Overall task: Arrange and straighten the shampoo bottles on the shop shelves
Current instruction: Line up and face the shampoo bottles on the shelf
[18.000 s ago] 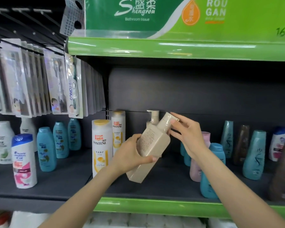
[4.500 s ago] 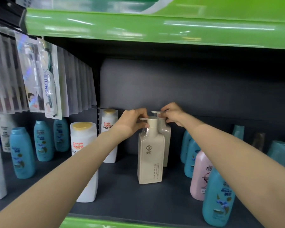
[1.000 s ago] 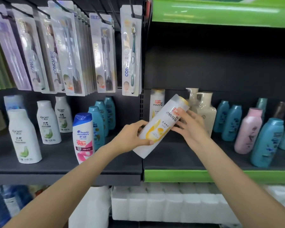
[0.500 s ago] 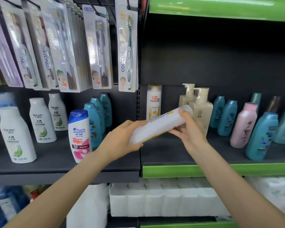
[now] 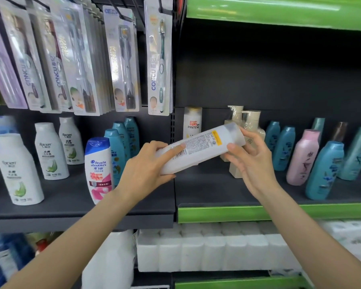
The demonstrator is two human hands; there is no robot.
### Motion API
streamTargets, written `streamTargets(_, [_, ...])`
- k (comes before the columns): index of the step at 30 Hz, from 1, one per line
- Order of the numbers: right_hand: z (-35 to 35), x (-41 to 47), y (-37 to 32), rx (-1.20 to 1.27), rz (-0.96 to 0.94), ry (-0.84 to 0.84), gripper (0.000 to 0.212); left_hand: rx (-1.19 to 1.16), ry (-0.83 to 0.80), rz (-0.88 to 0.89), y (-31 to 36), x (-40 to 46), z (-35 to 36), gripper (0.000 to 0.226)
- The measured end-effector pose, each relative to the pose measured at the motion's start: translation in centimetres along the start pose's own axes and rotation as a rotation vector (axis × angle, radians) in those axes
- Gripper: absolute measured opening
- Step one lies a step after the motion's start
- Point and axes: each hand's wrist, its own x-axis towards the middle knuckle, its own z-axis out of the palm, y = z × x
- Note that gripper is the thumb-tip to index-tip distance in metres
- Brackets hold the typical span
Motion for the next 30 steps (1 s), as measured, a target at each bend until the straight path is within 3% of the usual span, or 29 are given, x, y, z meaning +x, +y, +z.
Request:
streamTargets(7, [-0.4,-0.4,0.0,0.009,0.001,-0.035,0.052,-0.114,-0.071,-0.03,0.2,-0.2,0.6,0.082])
streamTargets(12, [-0.1,-0.2,-0.3,-0.013,0.004,-0.089,0.058,-0.423,-0.189,-0.106,-0.1,0.2,1.3,0.078])
streamTargets(16, [0.6,0.5,-0.4,-0.074,-0.02,-0.022,0.041,-0.602,-0.296,-0.149,0.6,0.8,1.8,0.078])
streamTargets(20, [1.6,1.5,-0.3,-0.199,-0.062,0.049,0.033,-0.575,-0.403,-0.166,1.6,2.2,2.6,0.082])
streamTargets(23, [2.1,2.0,-0.4,-0.284,-0.098,0.081,0.033,-0.604,-0.372,-0.183,2.5,3.2,3.0,0.079])
streamTargets(30, [3.3,3.1,0.2,-0.566,-0.26,0.116,0.039,-0.797,-0.086,-0.195,5.1,5.9,2.7,0.074])
